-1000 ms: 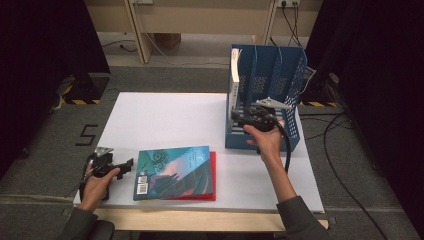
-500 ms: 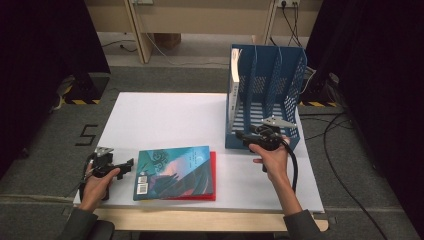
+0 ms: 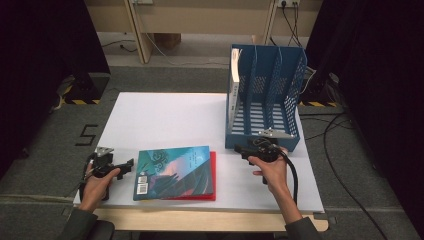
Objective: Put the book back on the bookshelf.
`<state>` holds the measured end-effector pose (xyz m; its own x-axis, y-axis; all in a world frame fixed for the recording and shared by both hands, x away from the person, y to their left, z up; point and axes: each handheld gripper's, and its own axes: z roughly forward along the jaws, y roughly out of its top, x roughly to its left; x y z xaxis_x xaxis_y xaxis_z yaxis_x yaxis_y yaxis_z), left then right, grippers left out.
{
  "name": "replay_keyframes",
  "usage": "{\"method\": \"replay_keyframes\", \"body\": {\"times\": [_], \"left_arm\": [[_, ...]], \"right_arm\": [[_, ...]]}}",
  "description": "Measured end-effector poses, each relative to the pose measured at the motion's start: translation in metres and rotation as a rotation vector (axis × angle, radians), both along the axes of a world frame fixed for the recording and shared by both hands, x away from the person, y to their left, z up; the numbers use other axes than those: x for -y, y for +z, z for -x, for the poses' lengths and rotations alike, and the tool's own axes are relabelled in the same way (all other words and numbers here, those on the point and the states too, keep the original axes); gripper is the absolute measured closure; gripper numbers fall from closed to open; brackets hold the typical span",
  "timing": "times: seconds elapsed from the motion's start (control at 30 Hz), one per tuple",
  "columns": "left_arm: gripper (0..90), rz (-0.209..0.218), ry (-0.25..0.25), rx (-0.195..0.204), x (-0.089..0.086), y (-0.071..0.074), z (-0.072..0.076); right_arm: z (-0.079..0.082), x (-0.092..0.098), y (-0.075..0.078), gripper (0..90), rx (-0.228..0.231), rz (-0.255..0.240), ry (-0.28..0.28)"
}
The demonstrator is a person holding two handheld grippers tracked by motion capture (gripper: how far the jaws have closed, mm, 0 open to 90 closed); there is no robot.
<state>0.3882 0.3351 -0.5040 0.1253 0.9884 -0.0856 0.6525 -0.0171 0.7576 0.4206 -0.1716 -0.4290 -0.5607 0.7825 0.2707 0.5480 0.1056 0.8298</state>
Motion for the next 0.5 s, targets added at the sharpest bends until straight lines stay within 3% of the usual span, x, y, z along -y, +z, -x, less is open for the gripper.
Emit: {"method": "replay_keyframes", "body": {"times": [0.07, 0.5], "left_arm": [[13.8, 0.000, 0.000, 0.000, 0.000, 0.000, 0.000], [14.8, -0.025, -0.025, -0.002, 0.002, 0.001, 0.004]], "right_arm": [[0.002, -0.002, -0.004, 32.6, -0.020, -0.022, 0.010], [0.014, -0.013, -0.021, 29.3, -0.081, -0.010, 0.056]]}}
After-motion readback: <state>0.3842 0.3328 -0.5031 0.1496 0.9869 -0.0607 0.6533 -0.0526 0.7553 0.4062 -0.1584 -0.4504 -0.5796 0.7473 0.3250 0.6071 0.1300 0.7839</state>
